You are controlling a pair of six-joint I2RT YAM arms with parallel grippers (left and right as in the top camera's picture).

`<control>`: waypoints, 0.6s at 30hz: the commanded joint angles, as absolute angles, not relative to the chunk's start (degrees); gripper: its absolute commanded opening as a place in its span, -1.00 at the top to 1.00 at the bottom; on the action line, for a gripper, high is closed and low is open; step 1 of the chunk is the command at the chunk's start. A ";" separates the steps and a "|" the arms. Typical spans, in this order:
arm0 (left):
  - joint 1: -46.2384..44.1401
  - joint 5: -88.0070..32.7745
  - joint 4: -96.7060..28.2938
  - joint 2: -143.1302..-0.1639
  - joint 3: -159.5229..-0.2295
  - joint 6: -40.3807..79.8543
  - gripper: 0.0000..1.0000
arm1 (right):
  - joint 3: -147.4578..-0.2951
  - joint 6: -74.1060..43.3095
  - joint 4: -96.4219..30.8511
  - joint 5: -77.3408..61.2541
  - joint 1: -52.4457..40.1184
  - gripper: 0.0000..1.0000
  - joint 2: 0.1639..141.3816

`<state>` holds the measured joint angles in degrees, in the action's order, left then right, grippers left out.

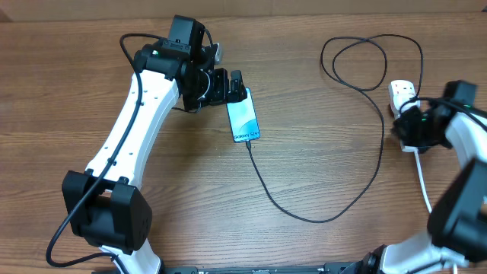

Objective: Plug charger to phone and switch on socket

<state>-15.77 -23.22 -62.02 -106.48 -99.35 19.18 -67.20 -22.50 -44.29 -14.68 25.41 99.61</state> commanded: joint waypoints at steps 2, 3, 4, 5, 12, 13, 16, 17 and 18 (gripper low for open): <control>-16.45 -22.52 -62.39 -102.26 -99.48 16.64 -1.00 | -67.64 -24.43 -47.42 -3.40 25.80 0.92 86.17; -16.56 -22.52 -62.39 -101.54 -99.48 16.40 -1.00 | -67.64 -24.73 -48.21 -2.44 25.80 0.92 83.77; -16.67 -22.52 -62.37 -100.90 -99.48 16.21 -1.00 | -67.64 -25.12 -48.88 -1.72 25.80 0.92 81.43; -16.80 -22.57 -62.37 -100.07 -99.48 15.81 -1.00 | -67.64 -25.30 -49.52 -1.52 25.78 0.92 78.67; -18.02 -23.75 -64.58 -92.71 -99.48 10.11 -0.95 | -67.64 -17.37 -51.40 -10.94 23.53 0.87 63.42; -18.09 -23.79 -65.28 -91.44 -99.48 8.97 -0.95 | -67.64 -13.72 -51.40 -15.59 22.48 0.87 61.60; -18.13 -21.98 -67.81 -88.14 -99.48 7.29 -0.97 | -67.64 -7.07 -52.27 -25.15 18.72 0.87 57.63; -18.13 -20.86 -69.17 -87.07 -99.48 7.29 -1.00 | -67.64 -6.57 -52.80 -26.59 17.23 0.80 56.66; -18.04 -20.03 -70.72 -85.97 -99.48 7.29 -0.99 | -67.64 -5.61 -53.56 -27.64 15.29 0.68 55.70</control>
<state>-17.65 -22.72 -68.90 -89.14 -99.37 10.26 -67.22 -13.15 -52.80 -18.09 18.79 57.93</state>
